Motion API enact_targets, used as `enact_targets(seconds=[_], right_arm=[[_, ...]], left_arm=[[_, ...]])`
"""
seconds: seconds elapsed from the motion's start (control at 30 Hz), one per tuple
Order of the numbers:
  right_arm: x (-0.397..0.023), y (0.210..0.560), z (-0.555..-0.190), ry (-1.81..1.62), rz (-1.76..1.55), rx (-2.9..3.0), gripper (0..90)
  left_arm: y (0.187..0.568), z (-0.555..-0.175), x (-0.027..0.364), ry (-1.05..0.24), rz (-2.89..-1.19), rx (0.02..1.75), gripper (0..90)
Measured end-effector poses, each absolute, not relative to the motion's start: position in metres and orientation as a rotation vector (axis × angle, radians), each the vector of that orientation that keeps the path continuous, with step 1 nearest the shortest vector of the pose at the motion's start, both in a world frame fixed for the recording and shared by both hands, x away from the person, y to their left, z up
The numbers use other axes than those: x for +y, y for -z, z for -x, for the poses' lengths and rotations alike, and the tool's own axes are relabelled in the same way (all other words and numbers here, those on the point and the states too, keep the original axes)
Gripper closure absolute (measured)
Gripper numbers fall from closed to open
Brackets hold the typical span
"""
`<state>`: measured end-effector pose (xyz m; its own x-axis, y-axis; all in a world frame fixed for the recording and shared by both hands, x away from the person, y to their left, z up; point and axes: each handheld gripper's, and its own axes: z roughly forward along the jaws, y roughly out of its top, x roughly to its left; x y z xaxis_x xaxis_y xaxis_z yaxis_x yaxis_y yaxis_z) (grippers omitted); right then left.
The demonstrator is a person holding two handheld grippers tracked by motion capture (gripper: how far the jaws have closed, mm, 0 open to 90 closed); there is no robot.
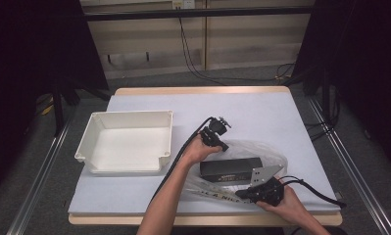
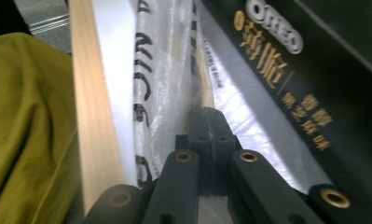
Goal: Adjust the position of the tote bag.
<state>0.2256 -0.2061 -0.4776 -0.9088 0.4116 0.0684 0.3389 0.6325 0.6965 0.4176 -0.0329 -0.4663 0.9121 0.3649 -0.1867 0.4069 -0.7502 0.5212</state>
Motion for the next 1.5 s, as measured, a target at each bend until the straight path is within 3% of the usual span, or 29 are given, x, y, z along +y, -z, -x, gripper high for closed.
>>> enact_targets(seconds=[0.23,0.47,0.6,0.7,0.97,1.3,1.5], right_arm=[[-0.209,0.476,-0.227,-1.182,-0.666,2.706,90.0],[-0.224,0.466,-0.229,-1.298,-0.719,2.579,90.0],[-0.233,0.46,-0.226,-1.366,-0.757,2.478,82.3],[-0.236,0.457,-0.224,-1.384,-0.765,2.461,82.1],[-0.243,0.451,-0.214,-1.472,-0.782,2.373,70.8],[-0.255,0.446,-0.196,-1.553,-0.828,2.278,59.7],[-0.261,0.446,-0.181,-1.567,-0.843,2.216,51.9]], left_arm=[[0.463,-0.41,-0.035,0.082,-2.524,0.506,90.0],[0.45,-0.4,-0.03,0.076,-2.447,0.478,86.4],[0.441,-0.393,-0.026,0.05,-2.43,0.444,79.9],[0.437,-0.388,-0.019,0.062,-2.404,0.413,74.4],[0.415,-0.373,-0.003,0.025,-2.363,0.332,68.4],[0.393,-0.338,0.012,-0.037,-2.34,0.19,63.6],[0.394,-0.326,0.026,-0.006,-2.349,0.138,65.0]])
